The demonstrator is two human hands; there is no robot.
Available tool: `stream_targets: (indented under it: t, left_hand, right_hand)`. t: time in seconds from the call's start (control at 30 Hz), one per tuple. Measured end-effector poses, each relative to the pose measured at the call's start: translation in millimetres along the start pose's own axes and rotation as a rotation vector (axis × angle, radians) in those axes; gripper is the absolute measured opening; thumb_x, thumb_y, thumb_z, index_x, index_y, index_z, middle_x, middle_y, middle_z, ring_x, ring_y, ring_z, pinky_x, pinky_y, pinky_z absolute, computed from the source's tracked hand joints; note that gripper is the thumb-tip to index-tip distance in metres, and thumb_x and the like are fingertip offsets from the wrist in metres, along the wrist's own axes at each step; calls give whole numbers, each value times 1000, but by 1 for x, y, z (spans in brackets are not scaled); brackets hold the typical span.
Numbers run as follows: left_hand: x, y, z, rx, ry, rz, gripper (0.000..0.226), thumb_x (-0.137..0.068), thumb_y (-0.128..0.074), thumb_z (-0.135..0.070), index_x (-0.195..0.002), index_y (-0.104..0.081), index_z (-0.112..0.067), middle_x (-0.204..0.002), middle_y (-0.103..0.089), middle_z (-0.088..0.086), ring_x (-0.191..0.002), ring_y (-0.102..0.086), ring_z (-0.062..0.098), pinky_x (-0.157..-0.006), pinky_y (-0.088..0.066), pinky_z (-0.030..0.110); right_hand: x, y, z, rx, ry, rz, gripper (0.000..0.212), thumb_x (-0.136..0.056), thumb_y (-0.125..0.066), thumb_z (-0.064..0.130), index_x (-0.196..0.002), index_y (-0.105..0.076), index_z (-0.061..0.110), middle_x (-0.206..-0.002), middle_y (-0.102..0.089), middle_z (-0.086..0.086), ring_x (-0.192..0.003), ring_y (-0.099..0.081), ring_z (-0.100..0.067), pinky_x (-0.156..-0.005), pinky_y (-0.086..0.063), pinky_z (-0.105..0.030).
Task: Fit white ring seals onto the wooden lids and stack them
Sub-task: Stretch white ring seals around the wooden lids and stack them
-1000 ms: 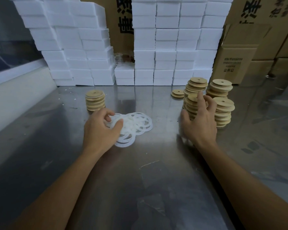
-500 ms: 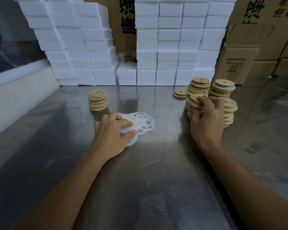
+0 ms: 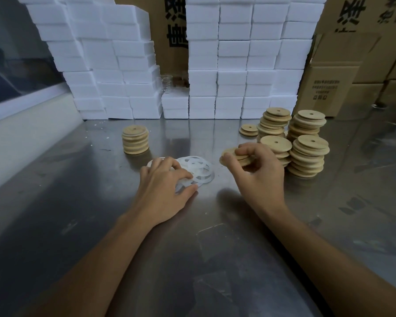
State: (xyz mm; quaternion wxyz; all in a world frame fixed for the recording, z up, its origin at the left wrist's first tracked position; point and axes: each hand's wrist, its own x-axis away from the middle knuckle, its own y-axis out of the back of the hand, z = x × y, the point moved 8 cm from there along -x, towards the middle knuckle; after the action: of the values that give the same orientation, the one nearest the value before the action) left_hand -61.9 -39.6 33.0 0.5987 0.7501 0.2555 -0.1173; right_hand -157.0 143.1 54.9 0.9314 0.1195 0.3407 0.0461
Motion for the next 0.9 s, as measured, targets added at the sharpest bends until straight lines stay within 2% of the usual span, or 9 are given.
stream_targets:
  t: [0.17,0.23,0.3,0.4,0.47,0.57,0.67,0.77,0.9]
  left_hand:
    - [-1,2,-9,-11,-3,-25,22,-87,-68,-41,-98,-76,-24,-112,-59,-5,-112,-45,17,-85,-26,33]
    - [-2,1,-15,-29,-22,-17,18,-90,-66,-37,-95,-76,-22,-110,-60,-5,-110,-47,18,-86,-28,36]
    - [-1,0,-18,-43,-42,-7,18,-93,-63,-33,-96,-75,-20,-109,-60,-5,-109,-48,19,-88,-30,38]
    - [-2,3,-22,-45,-75,-26,14,-95,-59,-22,-94,-71,-14,-103,-60,0,-103,-51,24,-84,-33,39]
    - [-3,8,-26,-21,-98,-55,11,-96,-58,-15,-89,-66,-10,-96,-60,4,-94,-53,27,-80,-34,39]
    - [-1,18,-30,134,-112,-141,12,-96,-55,-6,-85,-59,-4,-83,-58,7,-79,-51,28,-71,-40,43]
    - [2,29,-29,346,-58,-259,15,-100,-49,-13,-88,-56,-6,-77,-55,-4,-72,-52,15,-60,-41,30]
    - [6,35,-30,507,-1,-356,14,-98,-50,-13,-85,-52,-13,-67,-51,-15,-67,-53,0,-55,-36,11]
    - [6,24,-26,634,78,-340,17,-99,-53,-10,-84,-52,-17,-64,-54,-9,-63,-51,3,-55,-37,16]
  right_hand:
    - [-2,-1,-7,79,-29,22,9,-82,-76,17,-88,-71,14,-121,-53,4,-93,-48,22,-77,-42,-4]
    - [-2,-1,-11,94,-55,36,10,-82,-73,14,-92,-71,15,-120,-52,6,-92,-50,17,-77,-43,-10]
    - [-2,-2,-15,85,-78,40,12,-83,-70,11,-92,-69,18,-99,-63,3,-77,-54,1,-70,-43,-18]
    - [-3,-1,-21,41,-120,20,16,-84,-67,6,-90,-66,21,-75,-64,-1,-62,-53,-9,-60,-41,-14]
    - [-4,-1,-25,-5,-150,22,18,-86,-64,5,-89,-66,23,-77,-66,-2,-65,-57,-13,-59,-44,-17]
    - [-5,-3,-30,-100,-200,31,16,-93,-57,5,-94,-68,17,-91,-69,-2,-79,-64,-17,-68,-55,-28]
    - [-2,-11,-31,-253,-282,107,18,-98,-52,8,-104,-69,13,-107,-67,-5,-86,-67,-18,-61,-59,-32]
    - [2,-16,-23,-382,-313,189,21,-99,-52,7,-103,-72,10,-106,-68,-4,-86,-68,-15,-63,-59,-28]
    - [13,-28,-7,-470,-317,332,16,-96,-61,20,-98,-73,10,-94,-72,0,-81,-70,-15,-63,-59,-29]
